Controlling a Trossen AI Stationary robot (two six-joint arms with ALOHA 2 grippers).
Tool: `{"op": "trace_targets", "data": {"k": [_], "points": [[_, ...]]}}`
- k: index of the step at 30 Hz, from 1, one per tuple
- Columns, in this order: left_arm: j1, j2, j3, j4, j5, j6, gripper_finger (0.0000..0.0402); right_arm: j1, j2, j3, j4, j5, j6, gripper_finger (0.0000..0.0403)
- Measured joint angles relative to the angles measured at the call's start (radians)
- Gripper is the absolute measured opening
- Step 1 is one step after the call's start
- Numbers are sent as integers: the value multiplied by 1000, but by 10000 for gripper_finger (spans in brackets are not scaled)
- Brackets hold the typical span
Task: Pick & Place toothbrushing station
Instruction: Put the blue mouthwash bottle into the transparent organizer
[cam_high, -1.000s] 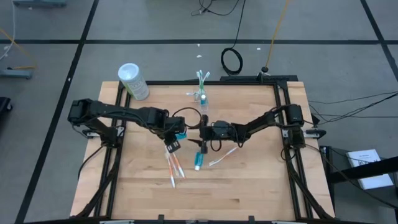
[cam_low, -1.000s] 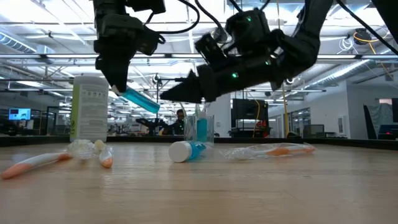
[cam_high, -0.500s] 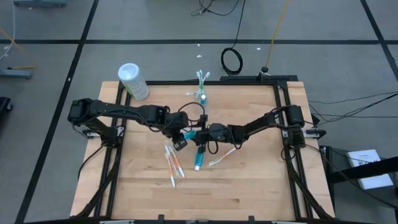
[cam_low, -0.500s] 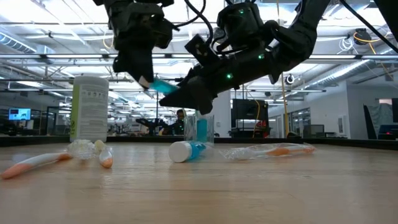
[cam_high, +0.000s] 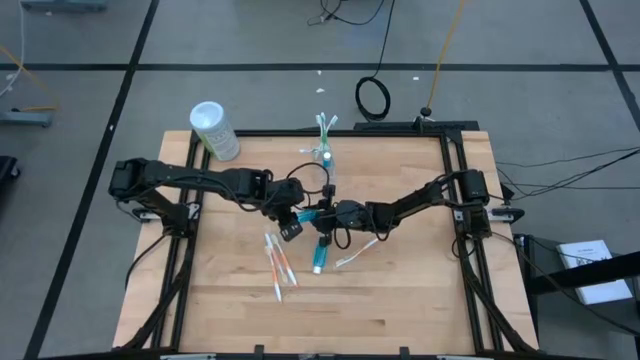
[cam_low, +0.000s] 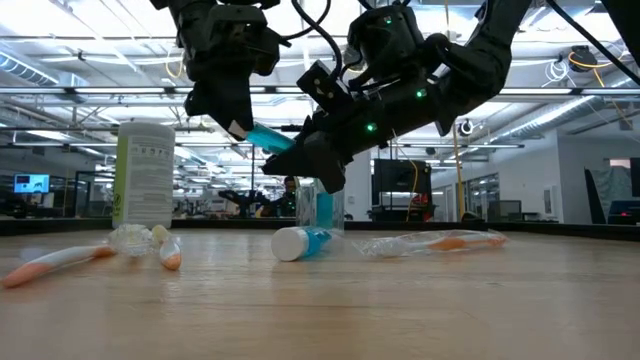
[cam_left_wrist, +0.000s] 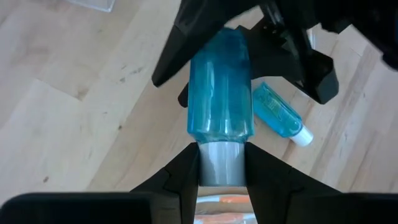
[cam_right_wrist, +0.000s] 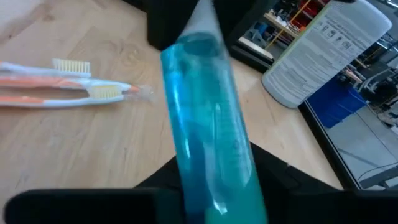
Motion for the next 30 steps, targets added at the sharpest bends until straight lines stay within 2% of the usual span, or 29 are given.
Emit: {"op": "trace_targets", "data": {"k": [4, 9, 14, 17, 24, 30], "points": [[0, 0, 0, 13, 4, 20, 120, 0, 0, -1, -10, 0, 2, 71], [3, -2, 0, 9, 7, 27, 136, 0, 0, 0, -15, -4, 59, 67], [6, -4, 0, 13, 14, 29, 144, -3, -1, 0, -14, -124, 138, 54], [5, -4, 0, 14, 23, 51, 144, -2, -1, 0, -13, -154, 155, 44], [3, -4, 39, 10, 17, 82, 145, -4, -1, 0, -13, -156, 169, 60], [-3, -5, 55, 13, 1, 121, 145, -3, -1, 0, 0, -157, 169, 49]]}}
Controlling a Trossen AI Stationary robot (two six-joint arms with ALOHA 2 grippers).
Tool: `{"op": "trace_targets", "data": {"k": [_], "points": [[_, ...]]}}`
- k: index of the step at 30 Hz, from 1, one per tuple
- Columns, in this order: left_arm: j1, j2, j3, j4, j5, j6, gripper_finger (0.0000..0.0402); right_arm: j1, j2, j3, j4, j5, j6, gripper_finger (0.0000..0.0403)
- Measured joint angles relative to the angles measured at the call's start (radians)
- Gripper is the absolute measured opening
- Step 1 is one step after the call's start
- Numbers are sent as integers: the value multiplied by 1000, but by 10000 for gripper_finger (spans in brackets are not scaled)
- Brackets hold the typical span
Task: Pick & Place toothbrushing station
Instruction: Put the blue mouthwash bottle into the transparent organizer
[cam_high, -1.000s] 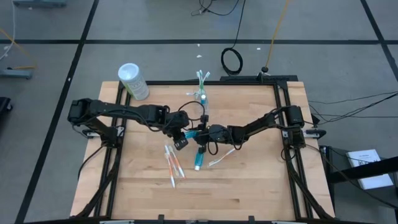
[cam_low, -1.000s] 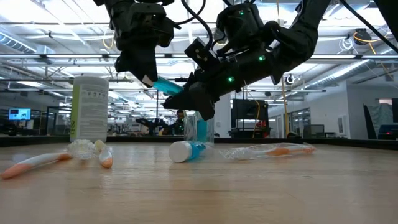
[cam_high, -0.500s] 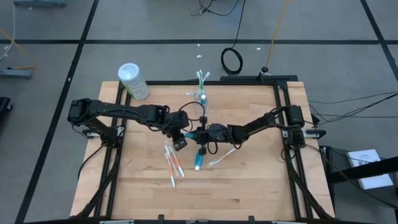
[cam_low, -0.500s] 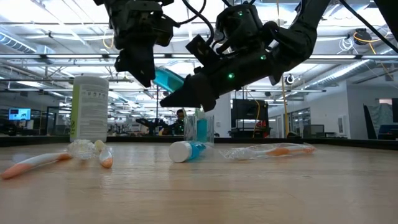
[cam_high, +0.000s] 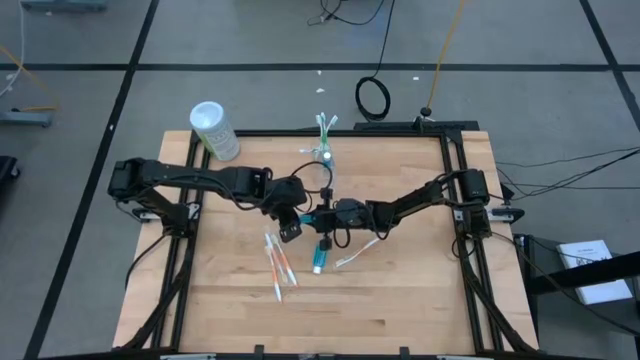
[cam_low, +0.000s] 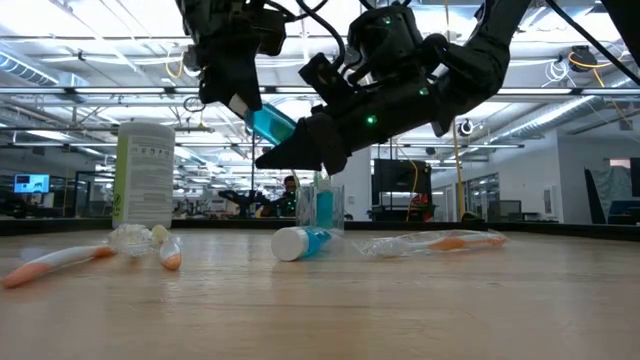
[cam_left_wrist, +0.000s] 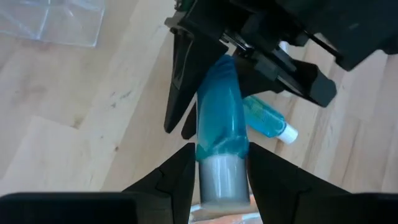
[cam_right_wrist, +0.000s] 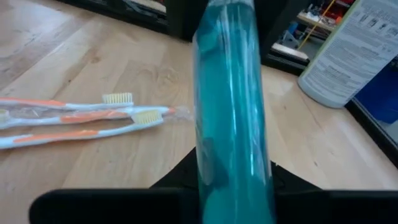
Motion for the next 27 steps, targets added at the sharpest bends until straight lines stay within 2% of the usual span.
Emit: {"op": "trace_targets", "data": {"k": [8, 14, 18, 27], "points": [[-10, -46, 2, 23, -77, 2, 145, 0, 0, 0, 39, 0, 0, 51], [-14, -50, 1, 48, -84, 7, 145, 0, 0, 0, 54, 2, 0, 45], [-29, -112, 1, 109, -119, 50, 145, 0, 0, 0, 62, 2, 4, 47], [-130, -268, -9, 123, -308, 184, 145, -1, -16, 1, 82, 3, 3, 46]]}}
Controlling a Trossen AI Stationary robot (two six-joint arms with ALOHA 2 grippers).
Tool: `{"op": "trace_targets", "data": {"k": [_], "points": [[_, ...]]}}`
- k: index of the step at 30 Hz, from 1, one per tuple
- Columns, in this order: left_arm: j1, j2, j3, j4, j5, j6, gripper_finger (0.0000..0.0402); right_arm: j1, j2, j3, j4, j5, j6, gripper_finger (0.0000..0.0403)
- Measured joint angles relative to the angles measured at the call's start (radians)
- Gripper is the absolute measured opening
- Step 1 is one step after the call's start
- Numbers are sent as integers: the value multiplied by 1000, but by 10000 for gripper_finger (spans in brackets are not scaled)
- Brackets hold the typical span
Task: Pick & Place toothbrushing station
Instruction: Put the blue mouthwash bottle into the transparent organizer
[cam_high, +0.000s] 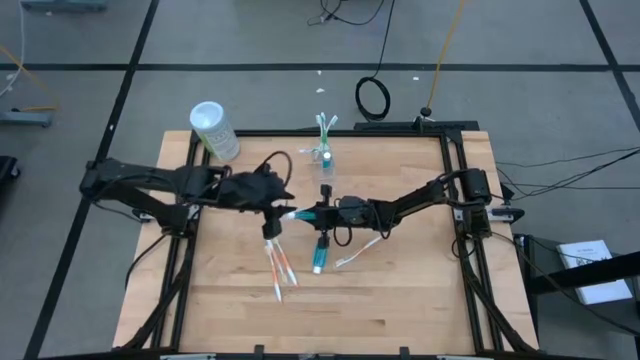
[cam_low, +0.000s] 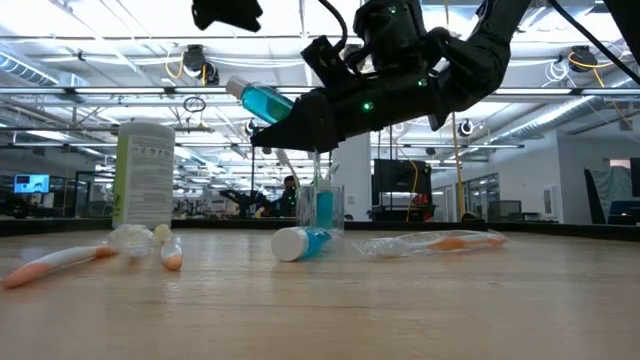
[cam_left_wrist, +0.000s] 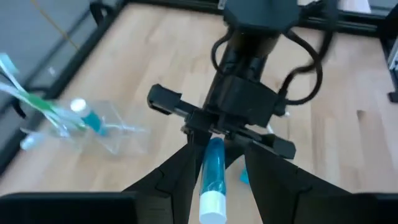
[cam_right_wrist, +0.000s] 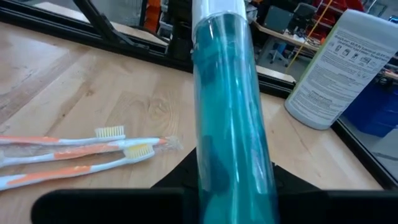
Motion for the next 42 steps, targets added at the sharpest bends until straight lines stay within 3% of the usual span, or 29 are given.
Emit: {"op": "trace_targets", "data": {"k": [5, 10, 22, 34, 42], "points": [[-82, -31, -73, 114, -146, 70, 145, 0, -31, 0, 22, -2, -1, 48], [-114, -79, -171, 233, -218, 56, 145, 0, -63, -1, 21, -7, -3, 49], [-193, -216, -290, 413, -228, 129, 145, -6, -109, -3, 27, -182, 83, 49], [-203, -258, -399, 455, -208, 80, 145, -6, -108, -3, 50, -236, 126, 49], [-203, -234, -399, 428, -208, 219, 145, -7, -108, -3, 56, -236, 127, 50]]}}
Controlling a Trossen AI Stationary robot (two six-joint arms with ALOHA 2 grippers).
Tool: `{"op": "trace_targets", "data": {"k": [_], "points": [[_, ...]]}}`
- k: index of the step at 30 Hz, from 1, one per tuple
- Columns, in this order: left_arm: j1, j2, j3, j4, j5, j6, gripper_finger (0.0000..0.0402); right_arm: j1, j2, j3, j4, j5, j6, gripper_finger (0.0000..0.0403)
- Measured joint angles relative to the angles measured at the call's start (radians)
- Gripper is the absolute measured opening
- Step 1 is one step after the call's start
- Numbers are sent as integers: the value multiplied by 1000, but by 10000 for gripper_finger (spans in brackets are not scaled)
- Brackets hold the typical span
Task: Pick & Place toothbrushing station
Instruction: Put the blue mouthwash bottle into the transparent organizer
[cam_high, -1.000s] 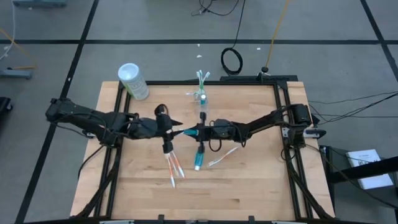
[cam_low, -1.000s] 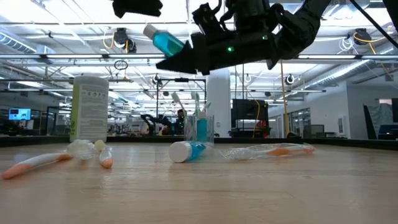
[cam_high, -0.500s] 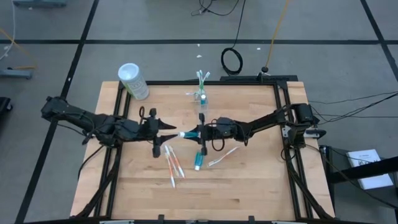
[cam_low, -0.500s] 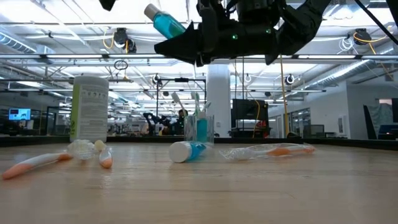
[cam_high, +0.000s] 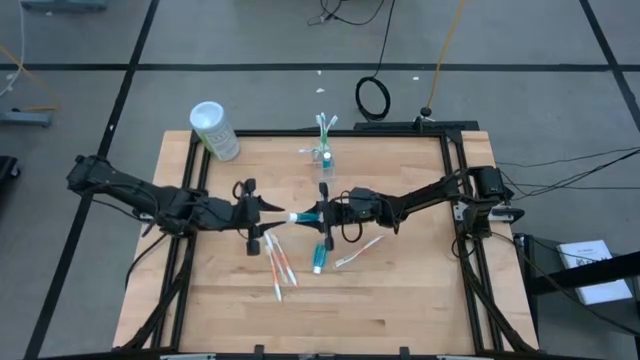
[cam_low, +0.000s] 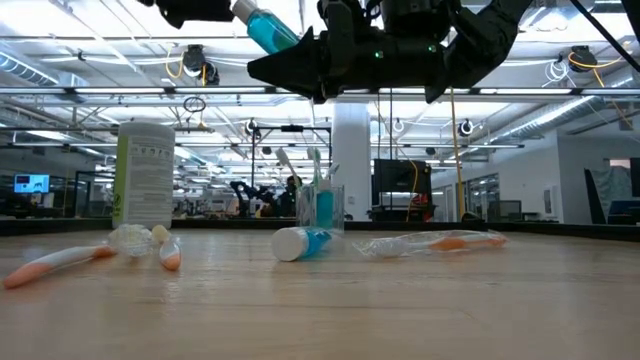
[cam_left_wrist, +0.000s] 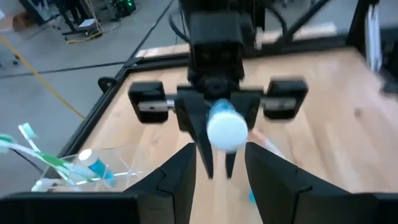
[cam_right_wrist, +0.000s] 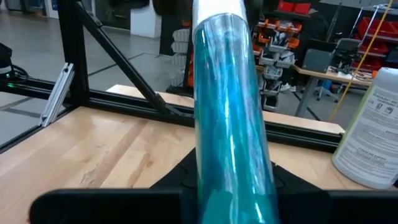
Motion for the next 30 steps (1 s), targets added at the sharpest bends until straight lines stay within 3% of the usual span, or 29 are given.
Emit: {"op": "trace_targets", "data": {"k": [10, 18, 24, 30], "points": [[1, 107, 0, 43, -5, 79, 145, 0, 0, 0, 2, 0, 0, 50], [1, 85, 0, 106, -44, 17, 152, 0, 0, 0, 1, 1, 1, 50], [1, 83, 0, 98, -102, -30, 215, -1, 0, 0, 1, 2, 1, 50], [1, 87, 0, 84, -72, -4, 272, -1, 0, 0, 2, 0, 1, 50]]}}
